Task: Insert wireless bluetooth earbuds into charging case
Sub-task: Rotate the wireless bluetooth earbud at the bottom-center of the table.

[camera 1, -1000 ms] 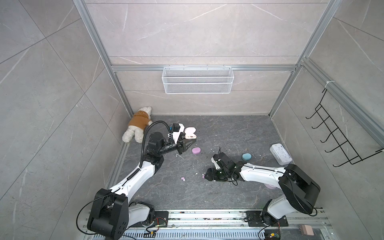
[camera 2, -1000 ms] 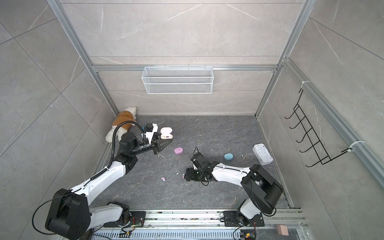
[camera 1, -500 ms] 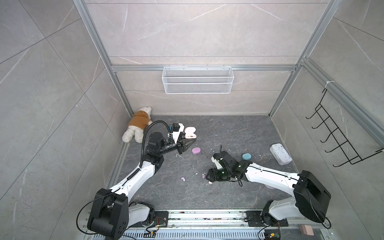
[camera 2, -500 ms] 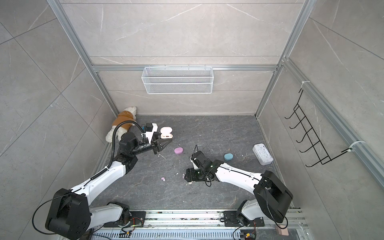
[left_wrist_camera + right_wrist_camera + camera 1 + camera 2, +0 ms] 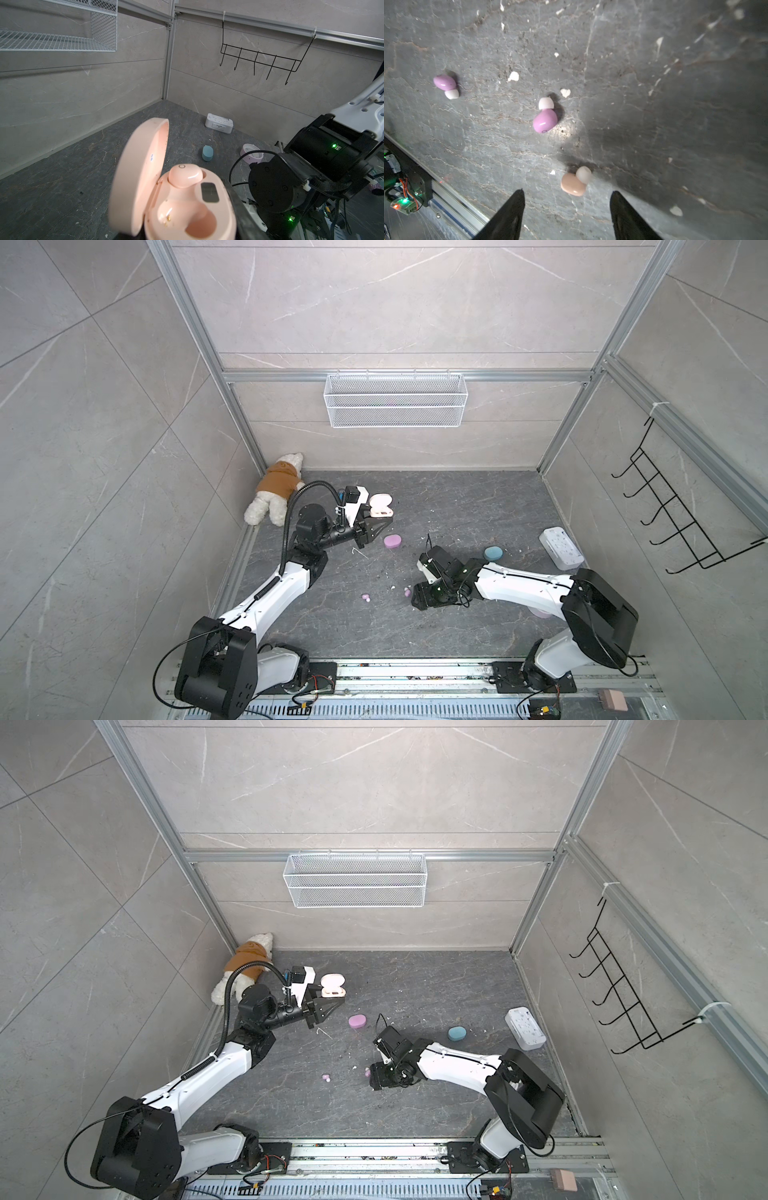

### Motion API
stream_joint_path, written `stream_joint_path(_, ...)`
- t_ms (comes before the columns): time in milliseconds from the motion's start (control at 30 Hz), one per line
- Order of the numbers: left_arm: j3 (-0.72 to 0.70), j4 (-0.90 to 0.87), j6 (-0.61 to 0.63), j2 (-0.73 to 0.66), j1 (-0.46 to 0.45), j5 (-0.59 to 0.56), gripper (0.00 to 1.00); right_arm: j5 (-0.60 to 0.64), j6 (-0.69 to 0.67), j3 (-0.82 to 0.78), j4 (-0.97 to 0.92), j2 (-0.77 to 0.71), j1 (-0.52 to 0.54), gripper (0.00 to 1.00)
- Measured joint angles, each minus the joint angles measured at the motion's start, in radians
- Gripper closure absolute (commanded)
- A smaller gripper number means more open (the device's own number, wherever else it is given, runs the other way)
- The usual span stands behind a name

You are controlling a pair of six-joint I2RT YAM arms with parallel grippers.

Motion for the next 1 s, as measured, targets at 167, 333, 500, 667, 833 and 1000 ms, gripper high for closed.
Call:
stream_joint_path(167,0.000,0.000,0.000,0.000,0.000,0.006,0.77,-0.020,-0.024,0.000,0.058,0.022,-0.003,0.30)
stream_joint_path(333,0.000,0.000,0.000,0.000,0.000,0.006,0.77,-0.040,-0.049,0.021,0.089,0.051,-0.003,0.30)
stream_joint_path(500,0.000,0.000,0.000,0.000,0.000,0.006,0.77,-0.061,-0.068,0.029,0.097,0.082,-0.003,0.30)
stream_joint_path(667,0.000,0.000,0.000,0.000,0.000,0.006,0.77,-0.073,-0.078,0.032,0.096,0.086,-0.003,0.30)
stream_joint_path(833,0.000,0.000,0.000,0.000,0.000,0.006,0.77,-0.076,-0.077,0.015,0.089,0.068,-0.002,0.31)
stream_joint_path(1000,0.000,0.000,0.000,0.000,0.000,0.006,0.77,-0.076,-0.058,-0.023,0.073,0.028,0.014,0.31)
